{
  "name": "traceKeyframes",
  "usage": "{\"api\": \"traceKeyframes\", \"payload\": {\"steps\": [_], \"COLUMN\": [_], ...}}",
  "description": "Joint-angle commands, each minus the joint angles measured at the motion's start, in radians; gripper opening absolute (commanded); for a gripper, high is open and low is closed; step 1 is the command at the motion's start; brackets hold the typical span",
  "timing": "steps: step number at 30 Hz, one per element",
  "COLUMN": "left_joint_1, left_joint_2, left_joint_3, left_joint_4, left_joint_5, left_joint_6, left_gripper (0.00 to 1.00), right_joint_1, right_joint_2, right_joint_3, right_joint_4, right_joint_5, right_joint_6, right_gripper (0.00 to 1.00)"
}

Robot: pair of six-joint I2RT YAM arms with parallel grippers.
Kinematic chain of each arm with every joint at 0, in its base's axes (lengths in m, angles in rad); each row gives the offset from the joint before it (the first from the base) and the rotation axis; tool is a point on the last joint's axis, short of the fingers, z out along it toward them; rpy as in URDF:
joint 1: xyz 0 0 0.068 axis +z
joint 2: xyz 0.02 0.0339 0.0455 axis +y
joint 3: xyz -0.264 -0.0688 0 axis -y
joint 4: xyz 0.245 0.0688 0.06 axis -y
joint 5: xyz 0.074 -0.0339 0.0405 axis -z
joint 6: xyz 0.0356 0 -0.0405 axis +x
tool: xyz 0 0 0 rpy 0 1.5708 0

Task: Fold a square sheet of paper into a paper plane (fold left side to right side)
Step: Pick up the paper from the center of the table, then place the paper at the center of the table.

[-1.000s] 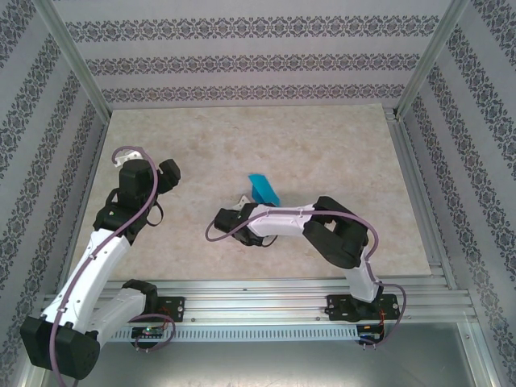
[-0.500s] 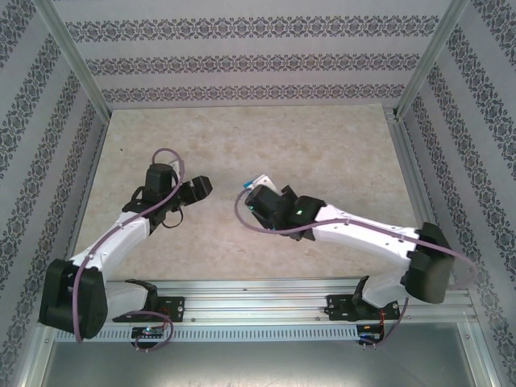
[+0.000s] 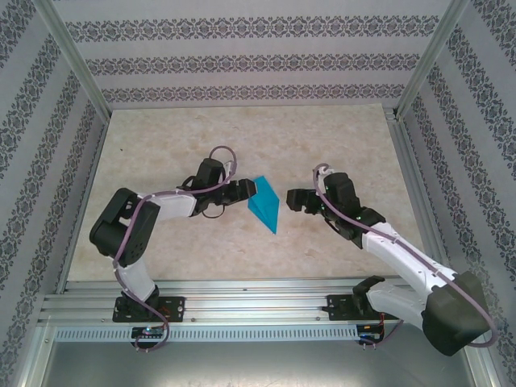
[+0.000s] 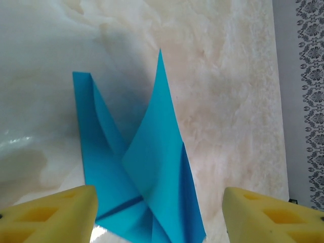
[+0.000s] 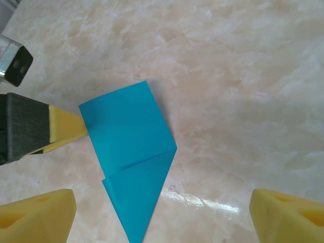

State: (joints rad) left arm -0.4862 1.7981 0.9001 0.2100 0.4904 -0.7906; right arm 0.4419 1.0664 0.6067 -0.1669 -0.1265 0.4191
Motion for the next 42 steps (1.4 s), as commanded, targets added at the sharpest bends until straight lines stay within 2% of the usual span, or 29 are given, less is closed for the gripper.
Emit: {"api": "traceKeyframes", "payload": {"steps": [1, 4, 7, 12, 19, 27, 31, 36, 42], "left_joint_1": [-0.006, -0.005, -0.001, 0.032, 0.053, 0.056, 0.056, 0.056, 0.057], "left_joint_2": [0.069, 0.108, 0.107, 0.067, -0.007, -0.051, -0.047, -0.036, -0.022], "left_joint_3": [0.062, 0.089, 0.076, 0.012, -0.039, -0.055, -0.049, -0.044, -0.037], "left_joint_4": [0.092, 0.092, 0.109, 0.177, 0.185, 0.205, 0.210, 0.208, 0.194], "left_joint_5": [0.027, 0.034, 0.048, 0.152, 0.324, 0.387, 0.402, 0.399, 0.381], "left_joint_6": [-0.015, 0.000, 0.028, 0.068, 0.169, 0.201, 0.198, 0.193, 0.195], "left_gripper": [0.56, 0.36, 0.20, 0.08, 0.02, 0.00, 0.00, 0.00, 0.00], "right_joint_1": [-0.066, -0.132, -0.166, -0.178, -0.184, -0.181, -0.175, -0.158, -0.152], "right_joint_2": [-0.019, 0.008, 0.071, 0.245, 0.511, 0.692, 0.735, 0.739, 0.731], "right_joint_3": [-0.060, -0.106, -0.135, -0.117, -0.028, -0.002, -0.008, -0.014, -0.024], "right_joint_4": [0.156, 0.222, 0.332, 0.467, 0.698, 0.965, 1.050, 1.057, 1.059], "right_joint_5": [-0.213, -0.310, -0.427, -0.561, -0.707, -0.799, -0.818, -0.813, -0.817], "right_joint_6": [0.086, 0.118, 0.140, 0.135, 0.205, 0.333, 0.389, 0.400, 0.408], "right_gripper": [0.89, 0.89, 0.87, 0.79, 0.75, 0.68, 0.63, 0.56, 0.39]}}
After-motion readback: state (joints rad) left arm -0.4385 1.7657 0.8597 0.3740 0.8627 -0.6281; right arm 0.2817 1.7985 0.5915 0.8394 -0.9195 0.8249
